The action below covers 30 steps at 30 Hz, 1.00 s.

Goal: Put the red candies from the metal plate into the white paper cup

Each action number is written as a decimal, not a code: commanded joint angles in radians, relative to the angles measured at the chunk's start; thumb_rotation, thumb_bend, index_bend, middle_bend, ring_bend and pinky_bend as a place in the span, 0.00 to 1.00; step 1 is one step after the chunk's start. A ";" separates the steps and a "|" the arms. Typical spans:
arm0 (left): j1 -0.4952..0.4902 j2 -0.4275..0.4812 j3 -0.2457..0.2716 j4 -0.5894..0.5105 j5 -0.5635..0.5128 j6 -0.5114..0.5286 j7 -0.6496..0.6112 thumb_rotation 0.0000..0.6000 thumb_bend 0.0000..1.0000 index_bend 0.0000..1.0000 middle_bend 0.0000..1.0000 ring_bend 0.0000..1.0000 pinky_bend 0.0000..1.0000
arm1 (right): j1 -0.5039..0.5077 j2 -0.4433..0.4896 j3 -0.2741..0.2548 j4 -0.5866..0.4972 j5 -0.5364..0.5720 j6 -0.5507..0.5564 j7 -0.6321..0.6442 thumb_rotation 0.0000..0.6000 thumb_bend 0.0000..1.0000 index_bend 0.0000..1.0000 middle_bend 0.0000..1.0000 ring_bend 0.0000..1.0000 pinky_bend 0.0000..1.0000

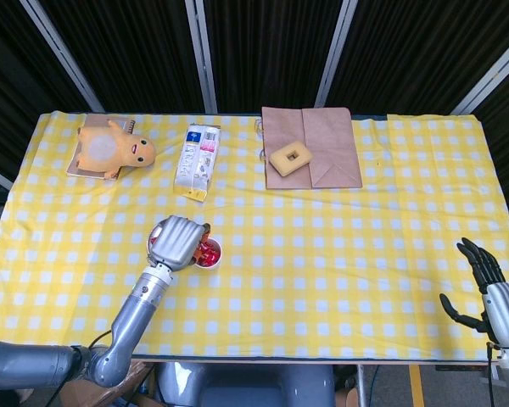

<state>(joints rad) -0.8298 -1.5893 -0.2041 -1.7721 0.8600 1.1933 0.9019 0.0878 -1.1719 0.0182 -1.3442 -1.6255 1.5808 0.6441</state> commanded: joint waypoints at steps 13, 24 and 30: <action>-0.028 0.010 0.011 -0.013 -0.059 0.000 0.014 1.00 0.26 0.46 1.00 1.00 0.99 | 0.000 0.000 -0.001 0.000 -0.003 0.002 -0.003 1.00 0.42 0.00 0.00 0.00 0.00; 0.131 0.139 0.116 -0.139 0.178 0.162 -0.184 1.00 0.25 0.33 0.75 0.83 0.85 | -0.002 -0.002 0.000 0.008 0.002 0.000 -0.008 1.00 0.42 0.00 0.00 0.00 0.00; 0.296 0.306 0.300 -0.183 0.404 0.269 -0.324 1.00 0.19 0.11 0.17 0.29 0.38 | -0.001 -0.019 0.000 0.038 -0.009 0.008 -0.076 1.00 0.42 0.00 0.00 0.00 0.00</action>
<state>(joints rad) -0.6238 -1.3719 0.0007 -1.9241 1.1582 1.3922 0.6550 0.0861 -1.1815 0.0178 -1.3218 -1.6273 1.5828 0.5989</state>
